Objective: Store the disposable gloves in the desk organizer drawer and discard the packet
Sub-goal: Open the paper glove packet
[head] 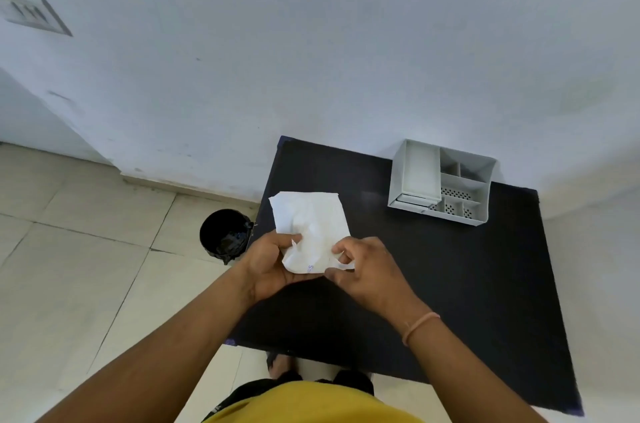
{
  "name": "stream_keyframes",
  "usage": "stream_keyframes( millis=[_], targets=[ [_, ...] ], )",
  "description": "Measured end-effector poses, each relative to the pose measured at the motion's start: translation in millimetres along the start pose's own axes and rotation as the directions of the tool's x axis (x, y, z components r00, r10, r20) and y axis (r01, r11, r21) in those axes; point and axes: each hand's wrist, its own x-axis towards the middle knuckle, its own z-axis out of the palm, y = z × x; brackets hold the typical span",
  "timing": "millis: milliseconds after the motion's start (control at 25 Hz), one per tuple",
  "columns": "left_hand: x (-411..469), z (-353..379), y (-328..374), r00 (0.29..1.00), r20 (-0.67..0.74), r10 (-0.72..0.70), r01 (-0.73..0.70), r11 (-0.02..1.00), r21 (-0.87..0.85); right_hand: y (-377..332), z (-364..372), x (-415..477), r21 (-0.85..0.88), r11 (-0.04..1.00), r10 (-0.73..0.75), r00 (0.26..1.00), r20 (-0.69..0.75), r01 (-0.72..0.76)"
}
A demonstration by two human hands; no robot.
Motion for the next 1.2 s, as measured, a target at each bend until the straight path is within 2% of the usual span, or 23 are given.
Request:
stream_keyframes(
  millis=[160,360,560,760,880,960,1040,1080,1160,1200],
  targets=[
    [-7,14,3,0.998,0.064,-0.011,0.011,1.0,-0.002,1,-7,-2,0.165,0.985,0.034,0.998,0.049,-0.041],
    [-10,26,3,0.995,0.101,-0.006,-0.018,0.972,0.235,11,-10,-18,0.316,0.949,0.006,0.998,0.055,-0.023],
    [-11,29,-6,0.993,0.114,0.033,-0.05,0.987,0.153,22,-11,-34,0.527,0.848,0.013,0.998,0.063,-0.045],
    [-12,28,-15,0.99,0.137,0.034,-0.049,0.993,0.104,27,-10,-43,0.62,0.783,0.008,0.998,0.067,-0.048],
    [-16,28,-9,0.991,0.108,0.081,-0.083,0.996,0.018,26,-10,-52,0.672,0.739,-0.011,0.997,0.077,-0.044],
    [-18,27,-4,0.994,0.082,0.078,-0.077,0.997,-0.018,22,-12,-57,0.579,0.815,-0.012,0.999,0.033,-0.009],
    [-22,29,-3,0.997,0.062,0.041,-0.039,0.999,-0.032,19,-11,-58,0.332,0.942,-0.019,0.995,-0.099,0.051],
    [-24,31,-4,0.998,0.056,0.013,-0.012,0.999,-0.033,17,-10,-56,0.184,0.978,-0.067,0.981,-0.181,0.101],
    [-27,36,-6,0.997,0.071,-0.034,0.036,0.999,-0.021,17,-7,-50,0.002,0.983,-0.176,0.935,-0.307,0.185],
    [-28,36,-7,0.994,0.086,-0.066,0.068,0.997,-0.022,18,-7,-47,0.02,0.981,-0.175,0.918,-0.355,0.195]
  ],
)
